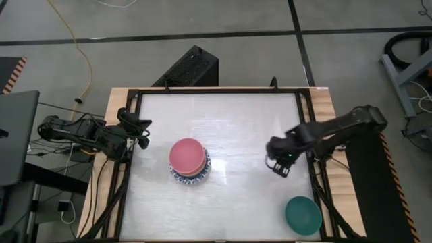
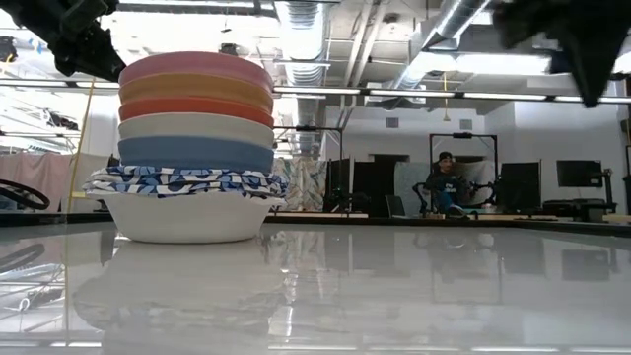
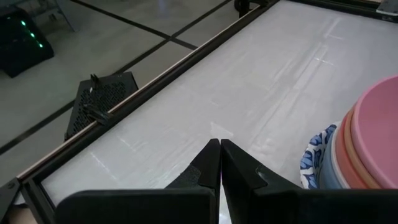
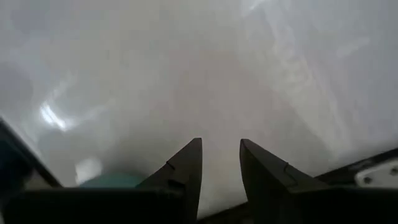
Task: Nest bowls inside each other
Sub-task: Stack the green bowl on top of the pink bowl
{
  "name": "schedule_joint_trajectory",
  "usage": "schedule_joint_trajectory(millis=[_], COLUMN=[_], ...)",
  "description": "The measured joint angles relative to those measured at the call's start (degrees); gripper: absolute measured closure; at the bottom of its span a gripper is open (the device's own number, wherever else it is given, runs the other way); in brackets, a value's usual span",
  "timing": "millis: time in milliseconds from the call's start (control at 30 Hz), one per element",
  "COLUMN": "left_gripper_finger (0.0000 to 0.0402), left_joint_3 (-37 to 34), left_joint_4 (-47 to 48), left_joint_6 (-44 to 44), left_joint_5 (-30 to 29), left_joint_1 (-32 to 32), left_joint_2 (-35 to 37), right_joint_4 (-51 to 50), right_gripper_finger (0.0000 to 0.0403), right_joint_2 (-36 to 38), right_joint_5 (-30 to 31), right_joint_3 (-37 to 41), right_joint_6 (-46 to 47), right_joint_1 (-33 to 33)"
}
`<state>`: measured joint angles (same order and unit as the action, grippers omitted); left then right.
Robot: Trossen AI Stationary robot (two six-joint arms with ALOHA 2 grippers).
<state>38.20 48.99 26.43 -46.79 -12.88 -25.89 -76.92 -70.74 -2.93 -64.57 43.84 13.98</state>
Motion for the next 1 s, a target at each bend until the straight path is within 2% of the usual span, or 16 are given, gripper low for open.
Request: schedule_joint_trajectory(millis=[167,367,667,833,1000], left_gripper_finger=[0.0401,0.0401,0.0401,0.0401,0.0401], left_joint_3=[0.00,0.00,0.00,0.00,0.00], left_joint_4=[-0.02,-0.02,-0.02,-0.04,-0.07], left_joint_6=[0.23,0.27,0.36,0.38,1.05], left_joint_5=[-0.03,-0.06,-0.06,-0.10,-0.12], left_joint_1=[0.00,0.00,0.00,0.00,0.00], left_joint_2=[0.00,0.00,0.00,0.00,0.00], right_joint_4=[2.03,4.92,13.88,16.12,15.72], right_gripper_finger=[0.0275,0.0275,0.0270,0.0235,0.0190], right_joint_2=[7.21,8.62,5.06,3.23,1.41], right_joint_5=[3.56,4.86,5.77,8.73,9.13], right_joint_3=[6.41,12.10,14.20,14.20,14.35], right_joint_6=[19.42,34.62,41.90,43.60,44.25], right_joint_1=[10.55,24.09,38.05,42.37,44.36])
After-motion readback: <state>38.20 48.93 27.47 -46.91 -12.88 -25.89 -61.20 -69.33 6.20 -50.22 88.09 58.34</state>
